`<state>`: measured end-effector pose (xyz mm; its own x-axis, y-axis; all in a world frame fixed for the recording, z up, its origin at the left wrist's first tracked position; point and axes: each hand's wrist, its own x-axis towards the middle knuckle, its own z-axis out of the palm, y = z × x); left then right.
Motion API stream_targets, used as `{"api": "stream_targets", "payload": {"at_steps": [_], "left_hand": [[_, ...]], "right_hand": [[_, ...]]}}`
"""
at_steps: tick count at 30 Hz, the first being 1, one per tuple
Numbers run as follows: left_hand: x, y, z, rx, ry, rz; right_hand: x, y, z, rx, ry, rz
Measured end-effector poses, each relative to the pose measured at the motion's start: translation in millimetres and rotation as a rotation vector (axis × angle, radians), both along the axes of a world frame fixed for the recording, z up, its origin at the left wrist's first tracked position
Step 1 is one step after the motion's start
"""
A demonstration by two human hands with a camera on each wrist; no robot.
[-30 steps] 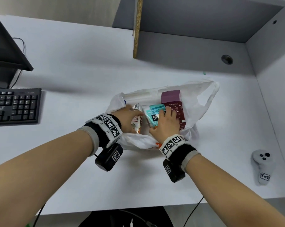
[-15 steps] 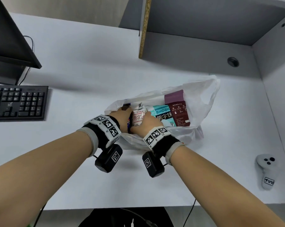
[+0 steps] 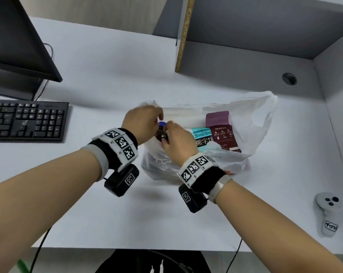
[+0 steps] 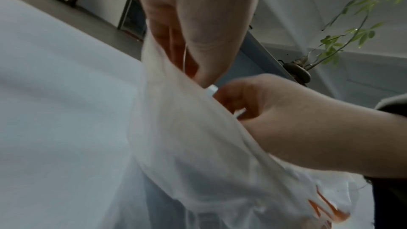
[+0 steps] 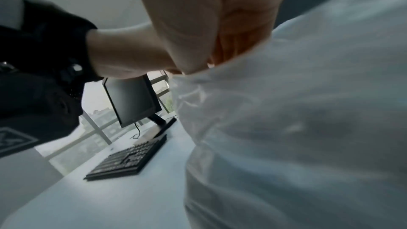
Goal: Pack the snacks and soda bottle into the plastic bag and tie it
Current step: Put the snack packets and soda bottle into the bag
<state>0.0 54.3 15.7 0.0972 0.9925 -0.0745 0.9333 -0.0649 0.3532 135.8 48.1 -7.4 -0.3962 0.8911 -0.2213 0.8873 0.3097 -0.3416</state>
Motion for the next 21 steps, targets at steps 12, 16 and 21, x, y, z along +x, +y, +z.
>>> {"api": "stream_targets", "payload": {"at_steps": [12, 16, 21], "left_hand": [[-25.2, 2.3, -2.5, -0.531, -0.260, 0.382], [-27.8, 3.2, 3.2, -0.543, -0.407, 0.373], [-41.0, 12.3, 15.8, -0.329, -0.369, 0.401]], "right_hand": [[-41.6, -16.3, -18.1, -0.301, -0.266, -0.035], [-41.4, -14.6, -19.5, -0.412, -0.235, -0.208], [-36.0, 4.4, -6.0, -0.429, -0.248, -0.154]]}}
